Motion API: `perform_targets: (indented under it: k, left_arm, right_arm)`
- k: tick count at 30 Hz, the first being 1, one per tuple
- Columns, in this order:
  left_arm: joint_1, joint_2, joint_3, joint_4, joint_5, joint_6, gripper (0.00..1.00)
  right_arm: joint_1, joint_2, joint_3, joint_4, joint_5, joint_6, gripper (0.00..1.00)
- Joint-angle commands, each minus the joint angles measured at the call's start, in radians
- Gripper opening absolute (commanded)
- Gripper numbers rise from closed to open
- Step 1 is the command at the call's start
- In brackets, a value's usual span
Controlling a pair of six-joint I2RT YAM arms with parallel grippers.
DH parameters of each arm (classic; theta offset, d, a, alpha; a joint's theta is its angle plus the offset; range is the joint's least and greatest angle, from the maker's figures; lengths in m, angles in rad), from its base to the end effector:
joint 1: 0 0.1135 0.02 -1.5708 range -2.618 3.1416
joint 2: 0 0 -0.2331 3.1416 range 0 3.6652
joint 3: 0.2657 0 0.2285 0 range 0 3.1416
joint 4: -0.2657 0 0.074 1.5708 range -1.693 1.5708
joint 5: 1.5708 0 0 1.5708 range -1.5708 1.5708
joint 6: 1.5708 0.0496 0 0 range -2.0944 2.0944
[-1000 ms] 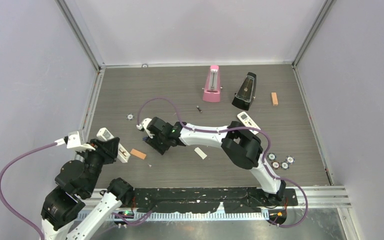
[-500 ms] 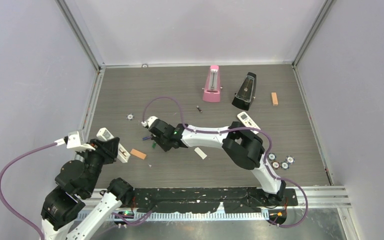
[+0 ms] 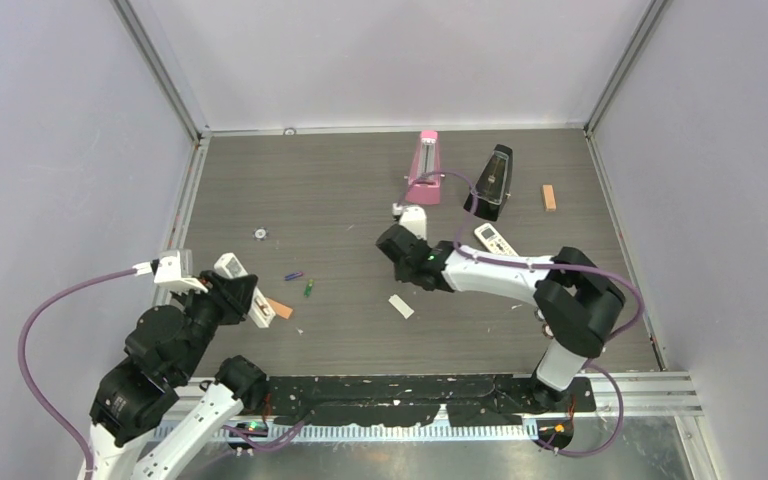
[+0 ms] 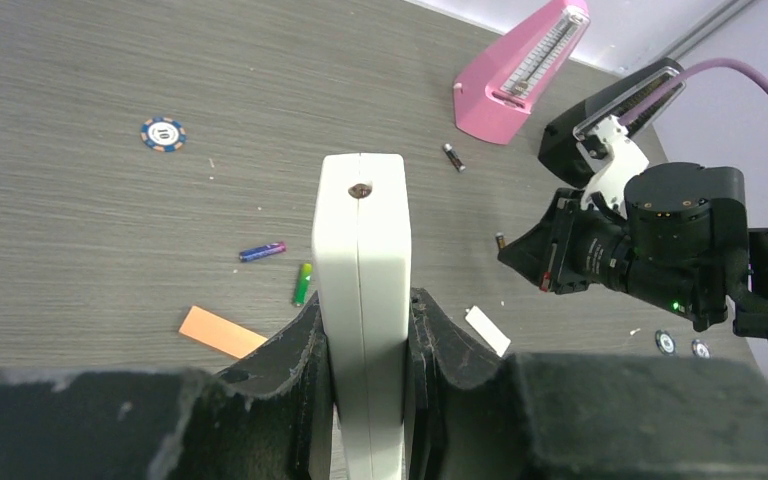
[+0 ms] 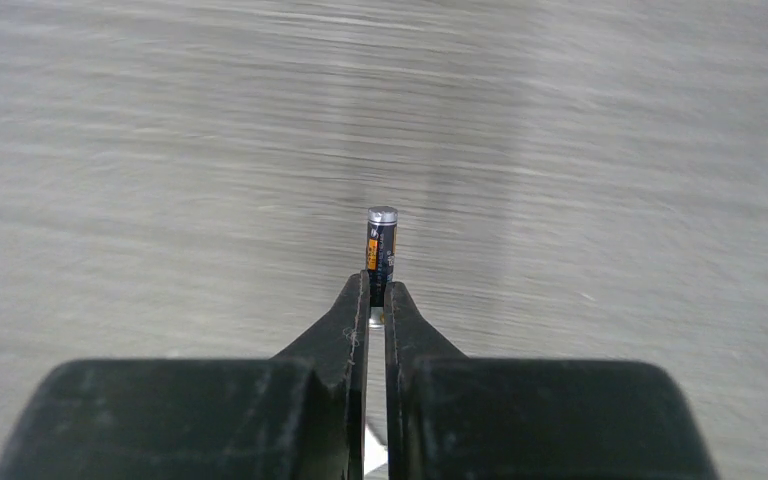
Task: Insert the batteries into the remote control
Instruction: Pick up the battery from the center of the board, then place the battery at the center of the board.
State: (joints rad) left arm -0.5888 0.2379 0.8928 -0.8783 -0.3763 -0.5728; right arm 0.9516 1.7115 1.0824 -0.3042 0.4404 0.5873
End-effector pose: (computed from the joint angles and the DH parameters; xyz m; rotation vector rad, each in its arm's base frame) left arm 0.0508 -0.0120 0.3237 -0.2570 1.7873 -0.4978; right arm 0.2128 0.2622 0.1676 -0.2587 2.3769 0.1641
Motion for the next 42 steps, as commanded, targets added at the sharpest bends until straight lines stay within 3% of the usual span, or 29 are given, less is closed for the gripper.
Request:
perform_targets:
  k: [1,11,16,21,26,32,37,42]
  left_arm:
    - [0.002,0.005,-0.018,0.068,0.050,-0.032,0.00]
    - [0.002,-0.034,-0.042,0.069,0.054,-0.061,0.00]
    - [0.001,-0.038,-0.042,0.057,0.053,-0.068,0.00]
    - [0.001,-0.048,-0.053,0.060,0.051,-0.075,0.00]
    - [0.002,-0.055,-0.058,0.055,0.053,-0.076,0.00]
    - [0.002,-0.063,-0.057,0.048,0.058,-0.076,0.00]
    - [0.002,-0.067,-0.064,0.051,0.056,-0.078,0.00]
    - [0.003,-0.065,-0.069,0.059,0.056,-0.080,0.00]
  right_arm:
    - [-0.053,-0.092,-0.111,-0.033,0.091,0.220,0.09]
    - [-0.063,-0.172,-0.273,-0.042,0.073,0.454,0.19]
    - [-0.063,-0.170,-0.274,-0.060,0.060,0.485,0.43]
    - [-0.067,-0.215,-0.270,-0.061,0.063,0.437,0.56]
    - [-0.087,-0.282,-0.243,-0.081,0.072,0.270,0.57]
    - [-0.133,-0.332,-0.167,-0.186,0.086,-0.057,0.57]
    - [-0.173,-0.293,-0.126,-0.325,0.092,-0.163,0.55]
    - [-0.174,-0.208,-0.115,-0.346,0.037,-0.184,0.47]
